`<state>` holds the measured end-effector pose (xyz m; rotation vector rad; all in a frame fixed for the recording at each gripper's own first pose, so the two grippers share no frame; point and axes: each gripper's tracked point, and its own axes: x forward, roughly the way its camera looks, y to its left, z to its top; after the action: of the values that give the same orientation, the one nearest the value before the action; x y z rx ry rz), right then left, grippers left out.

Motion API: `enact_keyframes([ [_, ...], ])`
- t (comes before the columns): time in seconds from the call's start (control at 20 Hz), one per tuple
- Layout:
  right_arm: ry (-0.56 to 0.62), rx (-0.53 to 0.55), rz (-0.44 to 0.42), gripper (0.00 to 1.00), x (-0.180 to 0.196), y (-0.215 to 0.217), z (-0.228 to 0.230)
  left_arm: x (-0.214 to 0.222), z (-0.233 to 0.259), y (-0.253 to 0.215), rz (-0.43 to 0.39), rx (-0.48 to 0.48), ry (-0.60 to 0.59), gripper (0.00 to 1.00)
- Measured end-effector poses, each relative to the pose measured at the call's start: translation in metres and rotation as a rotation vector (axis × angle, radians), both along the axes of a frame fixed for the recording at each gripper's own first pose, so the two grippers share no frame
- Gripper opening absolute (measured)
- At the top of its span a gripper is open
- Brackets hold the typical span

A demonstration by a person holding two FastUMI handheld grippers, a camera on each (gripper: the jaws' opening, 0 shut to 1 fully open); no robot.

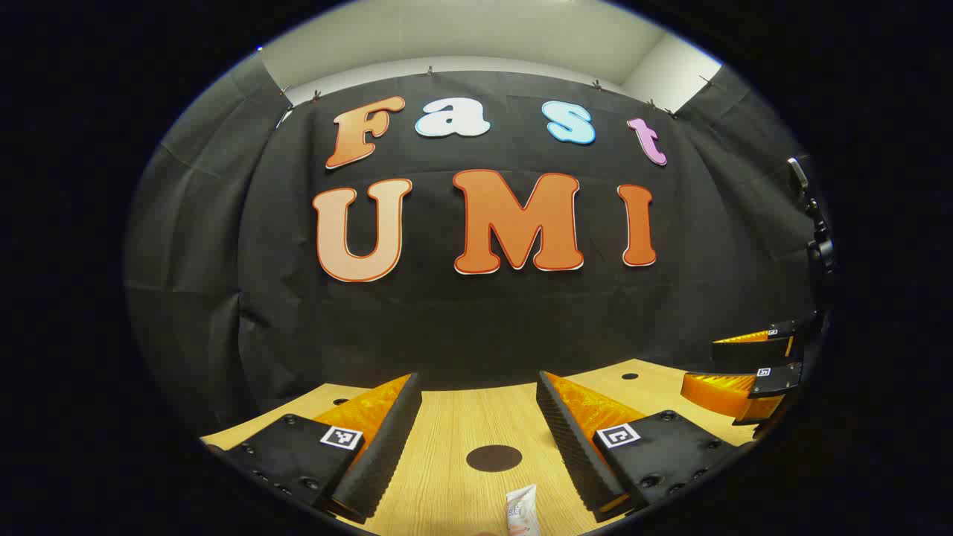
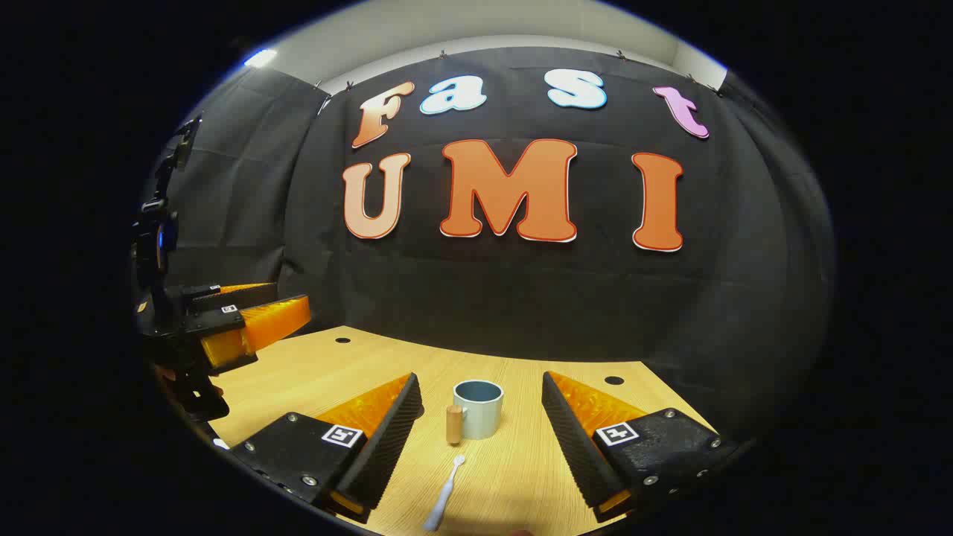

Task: Put the toothbrush and toothpaste on the desktop into the cup, then pick up the cup and place it on the coaster on the desktop.

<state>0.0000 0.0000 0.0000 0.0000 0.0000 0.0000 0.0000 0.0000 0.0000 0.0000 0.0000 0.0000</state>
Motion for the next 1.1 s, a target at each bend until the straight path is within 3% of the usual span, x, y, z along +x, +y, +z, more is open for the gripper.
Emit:
enact_keyframes([
  [0.6, 0.049, -0.016, 0.013, 0.98, 0.000, 0.000, -0.003, 0.006, -0.014, 0.001, -0.021, -0.006, 0.075, 1.00],
  [1.1, 0.236, 0.020, 0.059, 0.95, -0.001, 0.006, -0.035, 0.010, -0.051, -0.010, -0.088, -0.020, 0.265, 0.98],
])
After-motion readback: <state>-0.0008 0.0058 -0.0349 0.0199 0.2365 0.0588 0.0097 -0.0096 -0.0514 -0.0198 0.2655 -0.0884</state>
